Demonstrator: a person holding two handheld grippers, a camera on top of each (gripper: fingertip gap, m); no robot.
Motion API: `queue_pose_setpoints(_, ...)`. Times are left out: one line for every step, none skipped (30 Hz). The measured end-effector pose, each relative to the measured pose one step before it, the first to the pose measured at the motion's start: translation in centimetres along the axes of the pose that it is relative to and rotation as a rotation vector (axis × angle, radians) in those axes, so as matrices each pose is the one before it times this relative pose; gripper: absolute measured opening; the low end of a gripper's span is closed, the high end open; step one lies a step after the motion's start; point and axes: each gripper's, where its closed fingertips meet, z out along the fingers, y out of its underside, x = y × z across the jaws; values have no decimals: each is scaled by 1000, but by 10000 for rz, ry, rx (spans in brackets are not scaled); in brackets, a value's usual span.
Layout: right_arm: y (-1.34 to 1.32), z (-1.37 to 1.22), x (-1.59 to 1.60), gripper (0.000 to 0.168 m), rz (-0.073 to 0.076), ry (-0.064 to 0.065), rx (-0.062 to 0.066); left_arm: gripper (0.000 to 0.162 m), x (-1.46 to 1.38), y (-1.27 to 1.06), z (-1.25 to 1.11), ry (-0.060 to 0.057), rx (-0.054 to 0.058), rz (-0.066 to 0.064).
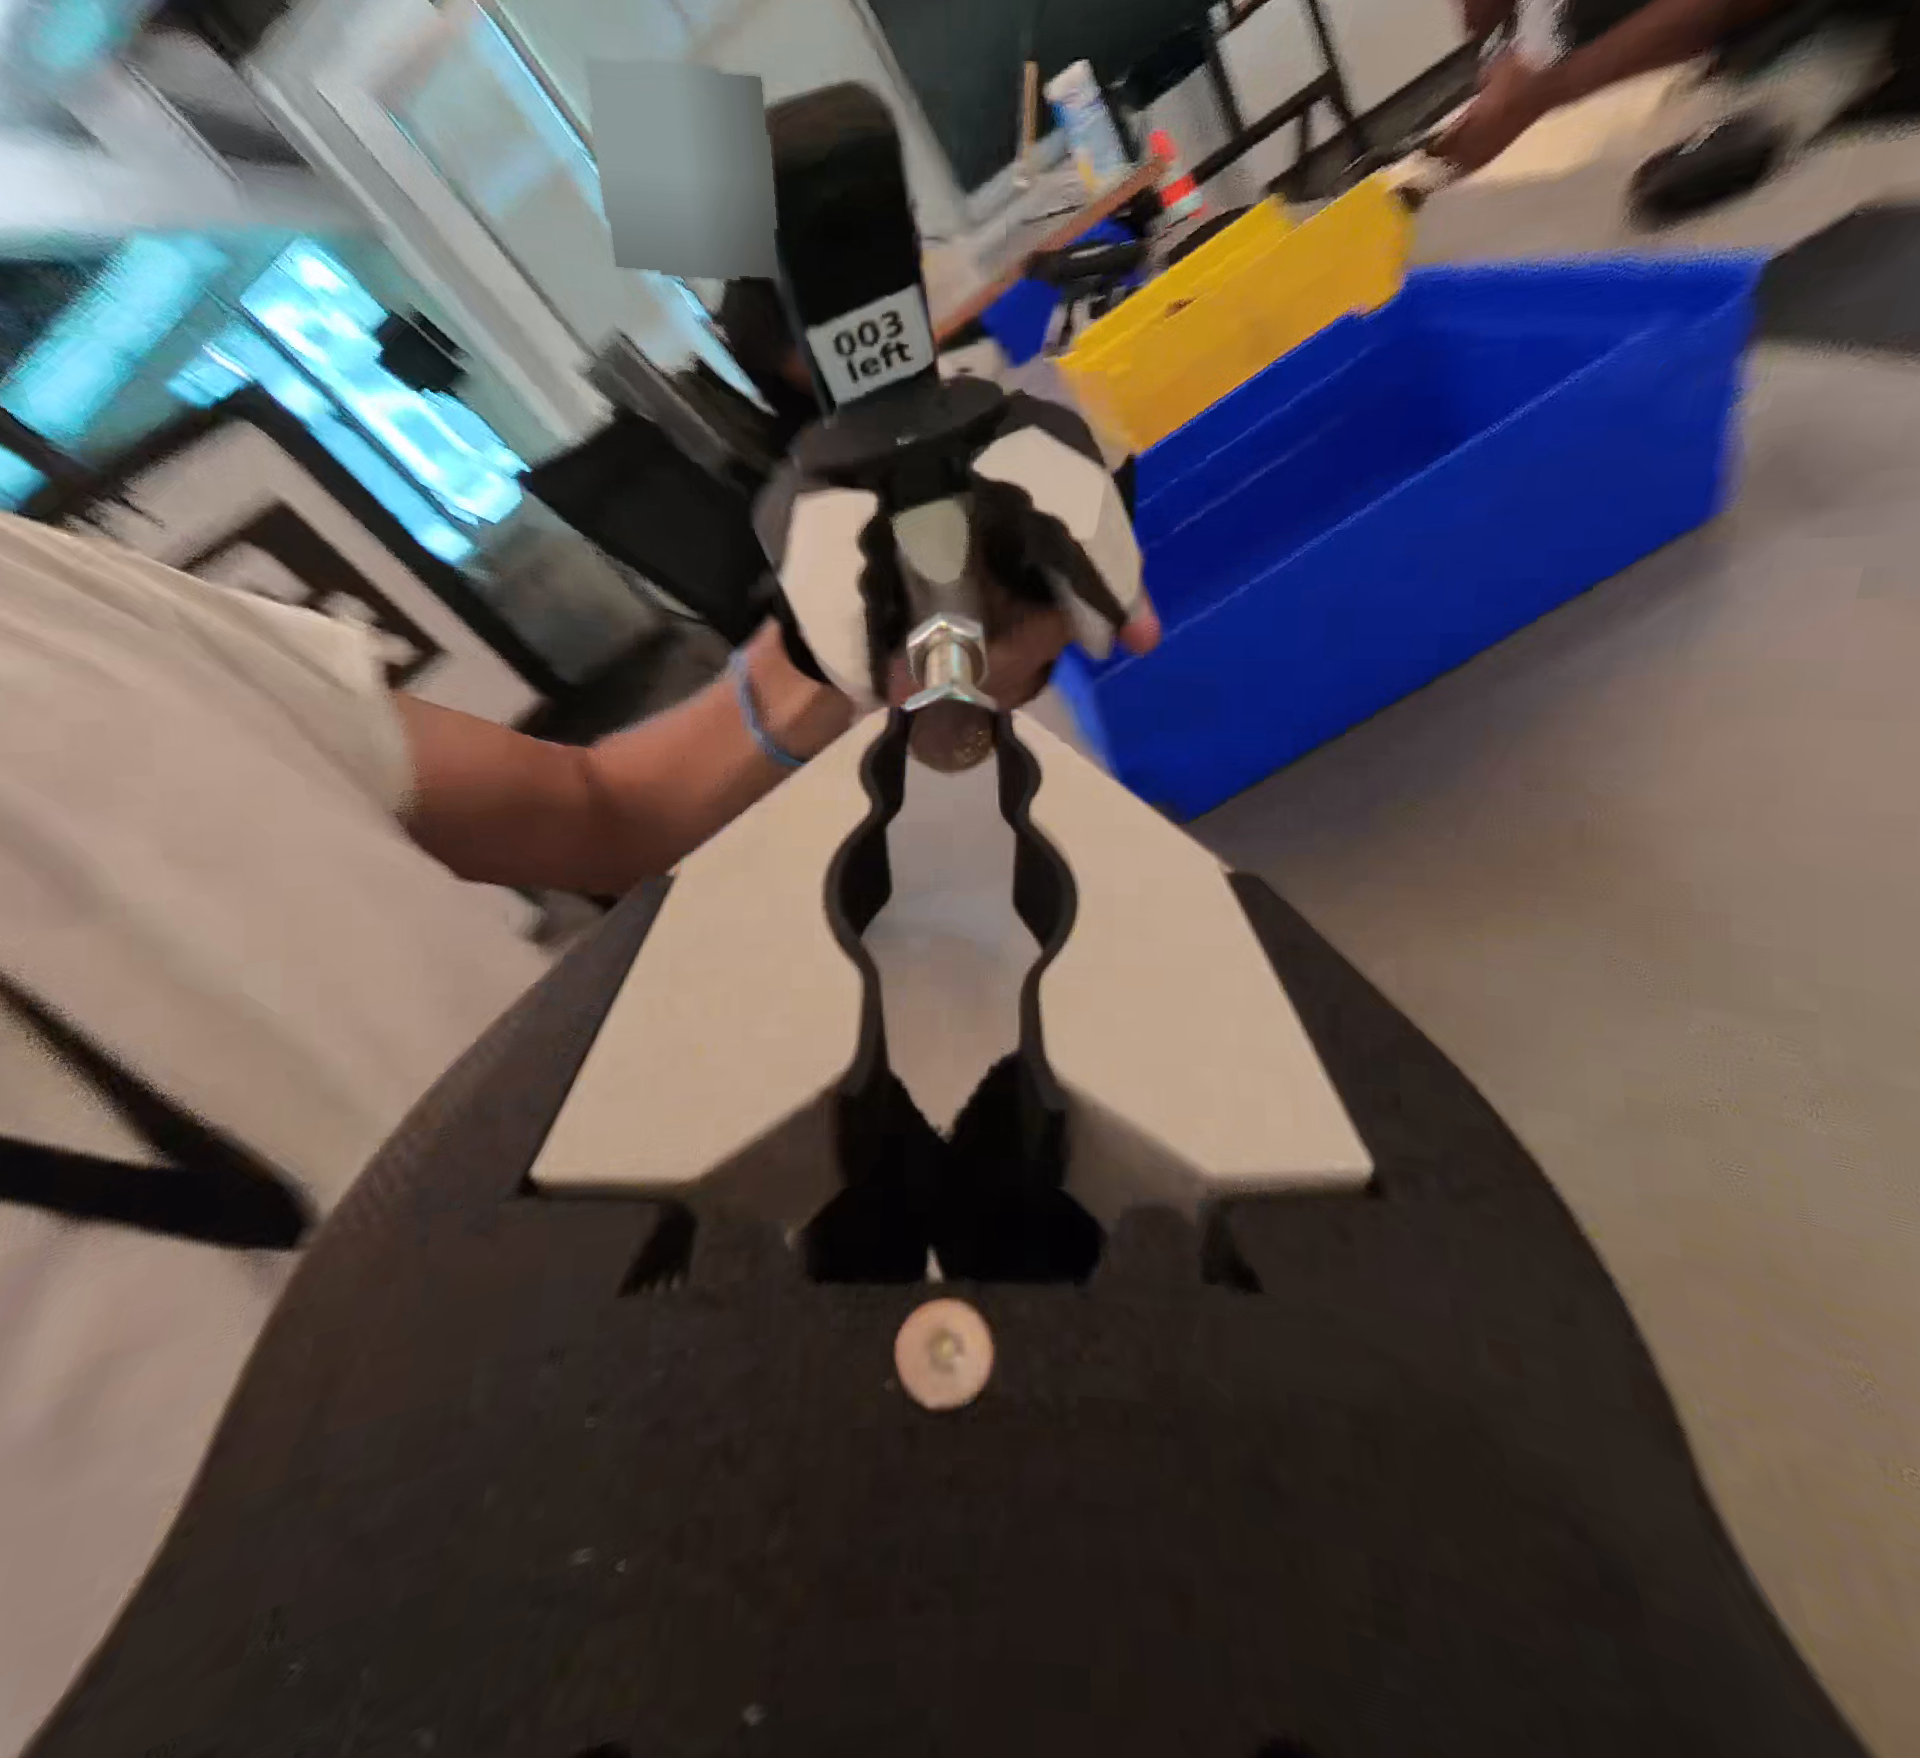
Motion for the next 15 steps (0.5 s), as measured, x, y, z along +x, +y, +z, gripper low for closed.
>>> queue_pose_setpoints(637,131,-443,16,839,-525,28,58,565,751,-34,-258,-225,1119)
queue_pose_setpoints(697,229,-398,16,743,-476,-20,57,871,526,0,-59,-214,1035)
queue_pose_setpoints(606,272,-506,16,629,-562,24,52,867,145,-35,-27,-55,884)
queue_pose_setpoints(439,301,-543,16,457,-539,157,51,1020,-230,-97,141,166,677)
queue_pose_setpoints(338,292,-564,16,367,-534,226,51,1253,-510,-204,414,305,457)
queue_pose_setpoints(375,276,-377,16,435,-432,171,45,976,-702,-290,348,378,212)
queue_pose_setpoints(348,249,-195,16,413,-329,155,40,395,-753,-325,72,401,15)
queue_pose_setpoints(175,190,-99,16,335,-247,261,43,177,-549,-309,20,274,-60)
queue_pose_setpoints(80,160,41,16,346,-165,315,44,24,-253,-254,-46,54,-22)
queue_pose_setpoints(58,146,173,16,361,-97,315,44,-166,-126,-193,-196,-40,62)
queue_pose_setpoints(-70,112,207,16,290,-61,413,46,-82,-78,-90,-195,-23,160)
queue_pose_setpoints(-82,69,172,16,277,-73,380,47,-61,-19,-4,-248,-47,252)
queue_pose_setpoints(-94,41,100,16,227,-101,354,46,-61,4,65,-309,-43,308)
queue_pose_setpoints(-57,29,2,16,172,-151,293,47,145,9,121,-196,-27,322)
queue_pose_setpoints(-68,-21,27,16,132,-89,245,46,117,112,138,-217,-114,316)
